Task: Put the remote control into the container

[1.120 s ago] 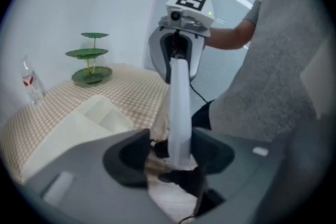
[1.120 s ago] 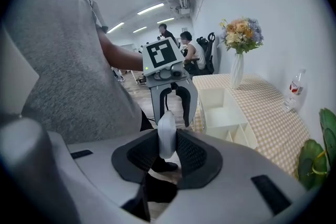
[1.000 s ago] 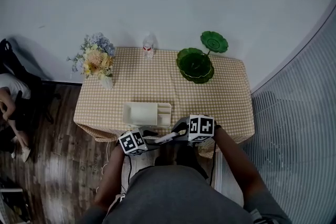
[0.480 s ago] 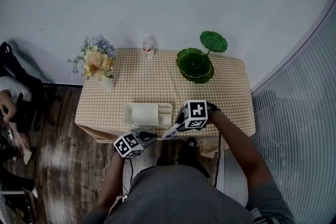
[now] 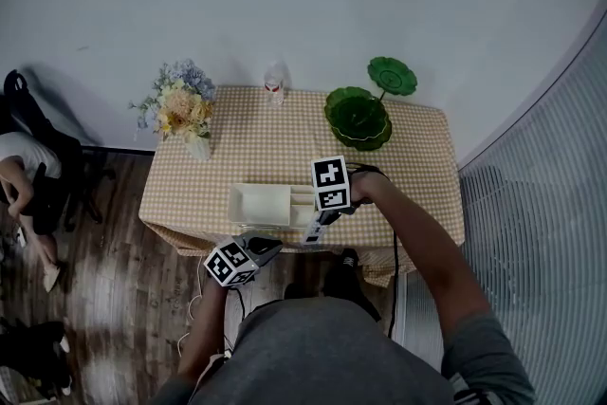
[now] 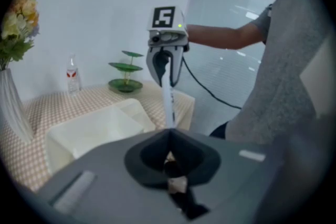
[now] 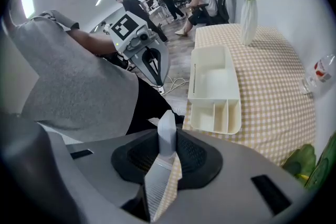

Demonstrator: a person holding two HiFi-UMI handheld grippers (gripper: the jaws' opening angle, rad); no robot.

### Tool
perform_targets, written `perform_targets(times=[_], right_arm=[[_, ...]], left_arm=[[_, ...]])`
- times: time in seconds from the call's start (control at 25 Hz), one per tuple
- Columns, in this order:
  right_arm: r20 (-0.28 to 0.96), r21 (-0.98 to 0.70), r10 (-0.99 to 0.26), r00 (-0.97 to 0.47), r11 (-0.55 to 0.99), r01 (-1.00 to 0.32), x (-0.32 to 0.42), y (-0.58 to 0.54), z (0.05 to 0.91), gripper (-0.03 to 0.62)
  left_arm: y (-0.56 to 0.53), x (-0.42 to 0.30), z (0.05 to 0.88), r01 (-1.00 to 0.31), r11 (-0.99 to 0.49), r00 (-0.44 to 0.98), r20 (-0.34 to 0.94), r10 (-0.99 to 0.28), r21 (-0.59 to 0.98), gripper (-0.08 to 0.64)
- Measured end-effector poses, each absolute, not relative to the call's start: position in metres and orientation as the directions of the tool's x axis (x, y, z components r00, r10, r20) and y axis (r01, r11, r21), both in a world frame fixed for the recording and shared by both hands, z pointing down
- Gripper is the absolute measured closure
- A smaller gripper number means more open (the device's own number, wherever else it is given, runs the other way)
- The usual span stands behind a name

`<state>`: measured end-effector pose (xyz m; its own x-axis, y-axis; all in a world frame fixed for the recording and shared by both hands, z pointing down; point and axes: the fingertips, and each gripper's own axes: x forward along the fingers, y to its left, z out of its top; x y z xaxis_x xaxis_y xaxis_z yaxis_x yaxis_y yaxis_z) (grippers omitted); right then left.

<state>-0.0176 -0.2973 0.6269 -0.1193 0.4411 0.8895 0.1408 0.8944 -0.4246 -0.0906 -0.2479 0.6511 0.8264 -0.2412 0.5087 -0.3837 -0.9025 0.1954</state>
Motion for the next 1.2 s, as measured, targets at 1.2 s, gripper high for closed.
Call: perform_targets(times=[1.2], right_arm=[[0.901,-0.418,0.416,0.122,0.909,-0.011,-0.054,-0.355,0.68,0.486]], left_arm=[[-0.226,-0.097,0.668,-0.389,-0.885,0.82,0.535,-0.205,0.257,0.56]])
